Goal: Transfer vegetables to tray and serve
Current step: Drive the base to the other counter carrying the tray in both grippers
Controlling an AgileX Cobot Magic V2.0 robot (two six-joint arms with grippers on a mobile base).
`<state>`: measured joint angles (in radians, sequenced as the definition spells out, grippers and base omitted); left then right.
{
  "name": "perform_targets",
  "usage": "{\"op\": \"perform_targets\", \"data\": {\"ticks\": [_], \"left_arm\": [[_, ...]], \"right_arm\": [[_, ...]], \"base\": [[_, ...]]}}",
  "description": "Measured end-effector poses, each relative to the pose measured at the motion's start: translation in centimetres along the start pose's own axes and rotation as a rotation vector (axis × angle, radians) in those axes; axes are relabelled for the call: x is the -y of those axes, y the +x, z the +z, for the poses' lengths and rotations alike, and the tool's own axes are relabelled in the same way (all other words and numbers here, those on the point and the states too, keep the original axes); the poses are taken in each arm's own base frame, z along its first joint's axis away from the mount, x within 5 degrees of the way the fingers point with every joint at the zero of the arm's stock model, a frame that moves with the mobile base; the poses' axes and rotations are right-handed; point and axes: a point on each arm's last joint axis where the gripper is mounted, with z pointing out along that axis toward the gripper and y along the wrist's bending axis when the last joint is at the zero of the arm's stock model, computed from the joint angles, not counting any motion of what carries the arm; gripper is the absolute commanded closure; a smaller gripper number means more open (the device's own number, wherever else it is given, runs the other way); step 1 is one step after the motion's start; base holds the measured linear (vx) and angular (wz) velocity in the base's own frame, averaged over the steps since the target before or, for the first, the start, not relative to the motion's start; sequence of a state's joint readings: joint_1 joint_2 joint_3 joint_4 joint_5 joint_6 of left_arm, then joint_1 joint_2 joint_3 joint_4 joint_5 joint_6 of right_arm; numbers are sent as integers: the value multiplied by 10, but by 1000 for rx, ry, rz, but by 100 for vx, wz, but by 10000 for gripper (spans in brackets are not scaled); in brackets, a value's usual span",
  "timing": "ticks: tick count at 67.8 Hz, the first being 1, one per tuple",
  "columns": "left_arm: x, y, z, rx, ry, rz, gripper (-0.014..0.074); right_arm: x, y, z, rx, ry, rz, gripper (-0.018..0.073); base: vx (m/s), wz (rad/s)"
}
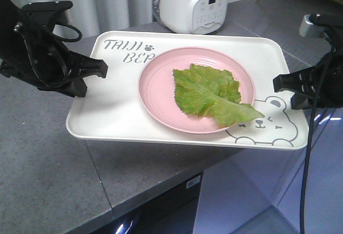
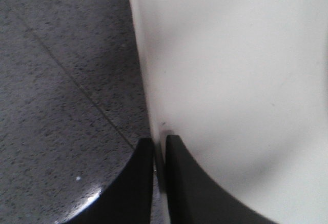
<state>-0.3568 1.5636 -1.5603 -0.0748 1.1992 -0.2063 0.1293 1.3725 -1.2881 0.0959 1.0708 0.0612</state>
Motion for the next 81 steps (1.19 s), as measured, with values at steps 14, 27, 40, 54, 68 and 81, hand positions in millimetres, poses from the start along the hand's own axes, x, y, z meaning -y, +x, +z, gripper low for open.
{"op": "perform_targets", "data": {"ticks": [14, 27, 40, 54, 68, 81], "left_arm": [[0, 0, 0, 0, 0, 0, 603], [0, 0, 0, 0, 0, 0, 603], [0, 0, 0, 0, 0, 0, 603], [0, 0, 0, 0, 0, 0, 603], [0, 0, 0, 0, 0, 0, 603], [0, 0, 0, 0, 0, 0, 603]], "right_arm": [[0, 0, 0, 0, 0, 0, 564], [0, 0, 0, 0, 0, 0, 564], [0, 0, 0, 0, 0, 0, 564], [0, 0, 0, 0, 0, 0, 564], [0, 0, 0, 0, 0, 0, 564], [0, 0, 0, 0, 0, 0, 564]], "base": [[-5, -42], [-4, -40], [-4, -41], [-3, -44], [-2, -48], [0, -53]]}}
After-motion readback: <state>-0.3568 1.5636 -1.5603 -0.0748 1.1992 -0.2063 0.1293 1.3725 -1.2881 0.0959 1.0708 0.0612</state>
